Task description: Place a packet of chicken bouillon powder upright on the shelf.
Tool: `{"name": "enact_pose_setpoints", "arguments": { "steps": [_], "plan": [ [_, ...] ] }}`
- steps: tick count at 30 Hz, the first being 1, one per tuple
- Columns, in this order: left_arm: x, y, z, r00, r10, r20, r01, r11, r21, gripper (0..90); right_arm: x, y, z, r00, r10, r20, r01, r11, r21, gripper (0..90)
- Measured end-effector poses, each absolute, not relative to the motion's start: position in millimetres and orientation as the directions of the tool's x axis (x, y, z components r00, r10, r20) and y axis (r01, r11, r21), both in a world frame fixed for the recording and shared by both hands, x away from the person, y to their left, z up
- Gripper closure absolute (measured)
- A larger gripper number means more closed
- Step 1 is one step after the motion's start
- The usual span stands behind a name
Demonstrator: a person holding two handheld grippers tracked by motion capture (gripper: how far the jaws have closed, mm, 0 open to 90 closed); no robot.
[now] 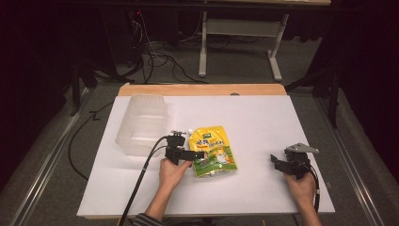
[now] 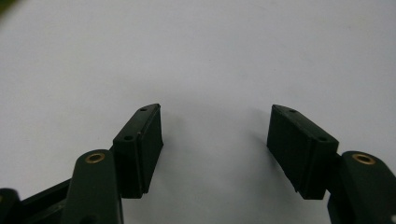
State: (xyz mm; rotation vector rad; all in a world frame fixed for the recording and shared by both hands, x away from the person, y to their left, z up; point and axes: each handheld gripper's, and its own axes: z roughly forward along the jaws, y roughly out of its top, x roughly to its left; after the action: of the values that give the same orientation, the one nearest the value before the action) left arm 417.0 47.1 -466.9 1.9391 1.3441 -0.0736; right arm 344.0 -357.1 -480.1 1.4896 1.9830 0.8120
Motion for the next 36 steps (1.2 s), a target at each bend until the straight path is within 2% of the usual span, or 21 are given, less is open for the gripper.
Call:
{"name": "enact_pose_setpoints", "arguments": {
  "steps": [13,19,23,31,36],
  "plan": [
    [418.0,44.7,-466.9,0.44,0.759,-0.48,0.832,-0.143,0.535,8.3,344.0,-357.1,-480.1,-0.256,0.965,-0.056,0.649,0.214,0.73,35.9],
    [418.9,30.3,-464.1,0.467,0.761,-0.45,0.83,-0.202,0.521,9.3,343.9,-357.1,-480.2,-0.256,0.965,-0.057,0.648,0.216,0.73,35.9],
    [420.6,28.2,-464.9,0.455,0.752,-0.477,0.838,-0.18,0.516,10.0,343.7,-356.7,-480.1,-0.255,0.965,-0.06,0.648,0.217,0.73,35.9],
    [421.9,29.3,-464.8,0.447,0.752,-0.485,0.841,-0.167,0.515,17.0,343.7,-356.7,-480.1,-0.256,0.965,-0.059,0.648,0.216,0.73,35.9],
    [420.5,28.3,-465.0,0.447,0.768,-0.458,0.831,-0.166,0.531,30.4,343.6,-356.6,-480.1,-0.256,0.965,-0.059,0.648,0.217,0.73,35.9]
  ]
}}
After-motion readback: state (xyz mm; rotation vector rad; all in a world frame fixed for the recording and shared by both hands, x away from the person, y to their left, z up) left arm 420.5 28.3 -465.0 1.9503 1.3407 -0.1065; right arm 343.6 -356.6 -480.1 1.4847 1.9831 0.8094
